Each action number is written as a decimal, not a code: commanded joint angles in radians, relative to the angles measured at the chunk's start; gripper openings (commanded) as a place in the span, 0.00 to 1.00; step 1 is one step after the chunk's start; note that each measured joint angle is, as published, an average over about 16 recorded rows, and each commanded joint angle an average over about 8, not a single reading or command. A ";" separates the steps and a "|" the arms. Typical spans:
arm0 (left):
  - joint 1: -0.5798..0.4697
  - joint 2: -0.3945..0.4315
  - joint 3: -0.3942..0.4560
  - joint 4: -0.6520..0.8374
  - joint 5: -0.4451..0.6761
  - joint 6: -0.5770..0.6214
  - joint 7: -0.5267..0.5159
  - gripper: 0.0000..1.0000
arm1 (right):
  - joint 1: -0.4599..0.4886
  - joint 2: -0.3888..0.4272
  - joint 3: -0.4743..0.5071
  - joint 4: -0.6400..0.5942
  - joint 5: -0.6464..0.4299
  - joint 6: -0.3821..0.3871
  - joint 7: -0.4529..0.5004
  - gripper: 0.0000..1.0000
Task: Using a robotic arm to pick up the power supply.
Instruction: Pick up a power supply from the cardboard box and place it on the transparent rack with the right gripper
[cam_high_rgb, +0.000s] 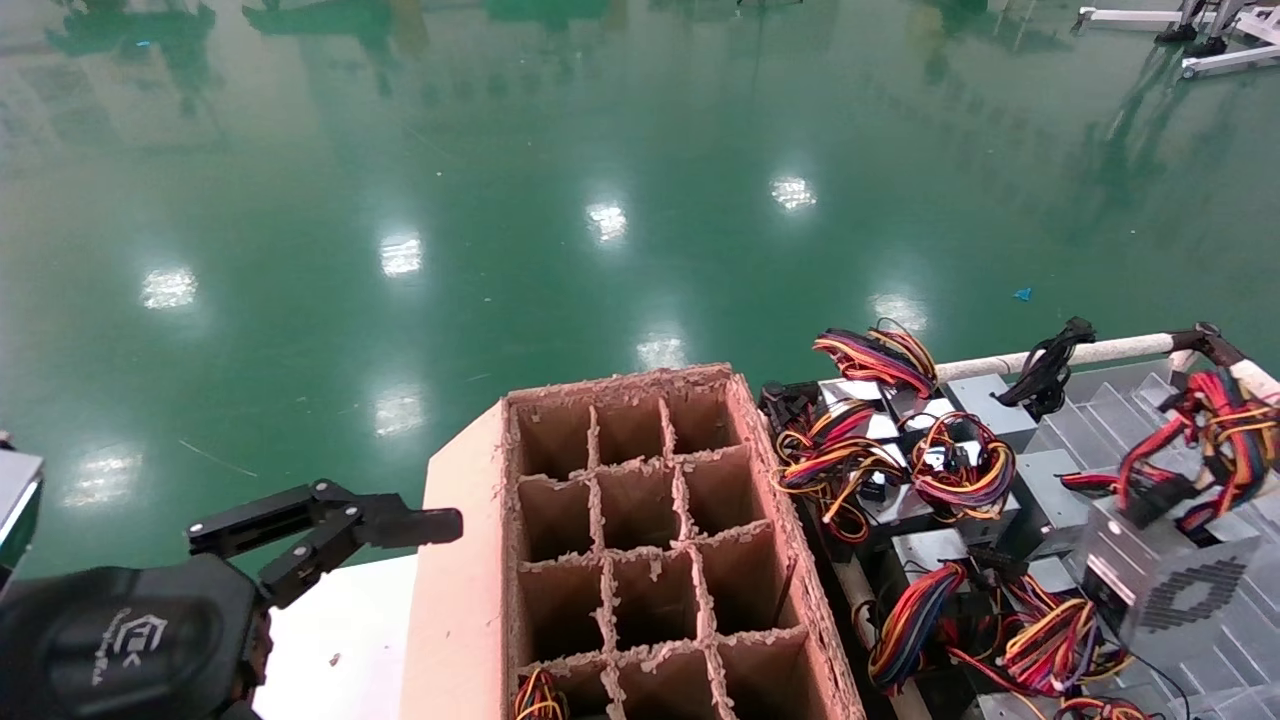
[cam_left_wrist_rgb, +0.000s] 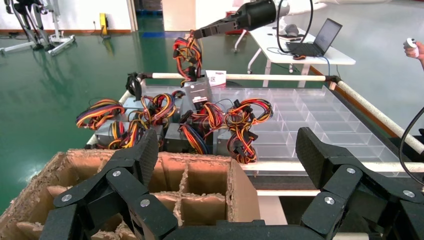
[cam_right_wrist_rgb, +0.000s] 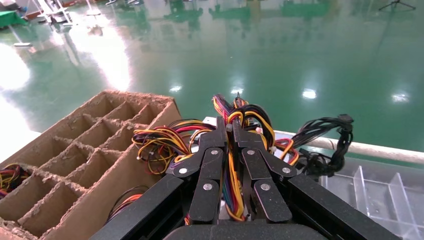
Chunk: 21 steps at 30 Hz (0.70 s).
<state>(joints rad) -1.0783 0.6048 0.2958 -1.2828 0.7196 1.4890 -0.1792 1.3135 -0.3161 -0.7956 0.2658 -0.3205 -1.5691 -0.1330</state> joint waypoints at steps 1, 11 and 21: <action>0.000 0.000 0.000 0.000 0.000 0.000 0.000 1.00 | 0.005 -0.008 -0.005 0.000 -0.008 0.001 -0.006 0.00; 0.000 0.000 0.001 0.000 0.000 0.000 0.000 1.00 | 0.068 -0.052 -0.046 -0.001 -0.097 0.012 -0.055 0.00; 0.000 0.000 0.001 0.000 -0.001 -0.001 0.001 1.00 | 0.132 -0.060 -0.091 -0.020 -0.192 0.006 -0.096 0.00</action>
<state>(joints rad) -1.0786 0.6043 0.2970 -1.2828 0.7187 1.4885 -0.1786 1.4444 -0.3710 -0.8861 0.2461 -0.5111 -1.5635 -0.2272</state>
